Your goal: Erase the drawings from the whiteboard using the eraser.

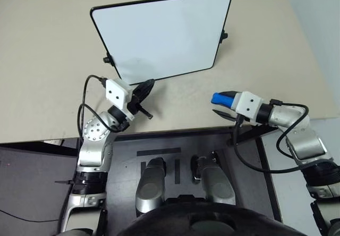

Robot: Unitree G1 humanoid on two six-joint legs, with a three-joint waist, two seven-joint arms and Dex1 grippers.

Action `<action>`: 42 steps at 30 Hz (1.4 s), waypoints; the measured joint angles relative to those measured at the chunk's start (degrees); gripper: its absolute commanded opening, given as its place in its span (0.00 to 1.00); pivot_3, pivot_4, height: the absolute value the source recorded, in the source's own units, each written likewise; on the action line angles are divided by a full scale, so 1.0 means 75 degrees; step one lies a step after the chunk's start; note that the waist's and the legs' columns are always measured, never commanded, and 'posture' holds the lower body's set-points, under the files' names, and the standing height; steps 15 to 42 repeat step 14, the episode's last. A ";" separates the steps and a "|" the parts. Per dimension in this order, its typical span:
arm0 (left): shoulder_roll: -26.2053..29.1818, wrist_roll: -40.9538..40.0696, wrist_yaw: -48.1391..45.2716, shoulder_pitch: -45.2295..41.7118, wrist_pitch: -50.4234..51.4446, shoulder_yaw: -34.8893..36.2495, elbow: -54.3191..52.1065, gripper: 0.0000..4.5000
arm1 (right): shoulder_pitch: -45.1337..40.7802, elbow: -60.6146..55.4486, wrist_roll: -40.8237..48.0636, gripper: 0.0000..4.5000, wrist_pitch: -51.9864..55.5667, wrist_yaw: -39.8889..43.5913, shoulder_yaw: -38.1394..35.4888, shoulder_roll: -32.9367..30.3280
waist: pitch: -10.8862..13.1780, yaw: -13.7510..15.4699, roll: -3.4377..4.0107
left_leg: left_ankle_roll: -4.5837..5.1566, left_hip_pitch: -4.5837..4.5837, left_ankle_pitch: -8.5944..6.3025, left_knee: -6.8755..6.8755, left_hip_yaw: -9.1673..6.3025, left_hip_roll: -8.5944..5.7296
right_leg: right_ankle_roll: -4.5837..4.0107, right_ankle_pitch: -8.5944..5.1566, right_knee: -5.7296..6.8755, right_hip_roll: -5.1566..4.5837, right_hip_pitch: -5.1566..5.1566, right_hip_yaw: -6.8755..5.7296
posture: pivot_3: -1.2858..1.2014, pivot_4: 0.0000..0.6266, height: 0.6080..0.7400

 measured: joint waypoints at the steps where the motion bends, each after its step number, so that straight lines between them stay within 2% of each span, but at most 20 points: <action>1: 0.0024 -0.0013 -0.0011 -0.0012 0.0000 0.0038 0.0037 0.00 | 0.0010 -0.0120 0.0026 0.69 0.0023 -0.0021 -0.0123 -0.0001 | 0.0000 0.0005 0.0000 | 0.0001 -0.0001 -0.0003 0.0000 0.0000 0.0000 | -0.0002 0.0001 0.0001 0.0000 0.0000 0.0000 | 0.52 0.24 1.00; 11: 0.0106 -0.0034 -0.0099 -0.0239 0.0049 0.0101 0.0125 0.00 | 0.0338 -0.0594 0.0678 0.69 0.0453 -0.0050 -0.1379 -0.0023 | 0.0000 0.0065 -0.0001 | 0.0016 -0.0006 -0.0033 0.0000 0.0007 -0.0008 | -0.0050 0.0009 -0.0005 0.0000 -0.0001 0.0008 | 0.52 0.24 1.00; 42: 0.0105 -0.0034 -0.0109 -0.0254 0.0104 0.0093 0.0124 0.00 | 0.0502 -0.0739 0.0830 0.69 0.0754 -0.0150 -0.1470 0.0093 | 0.0000 0.0062 -0.0001 | 0.0015 -0.0005 -0.0038 0.0000 0.0008 -0.0008 | -0.0049 0.0003 -0.0003 0.0001 -0.0001 0.0008 | 0.52 0.24 1.00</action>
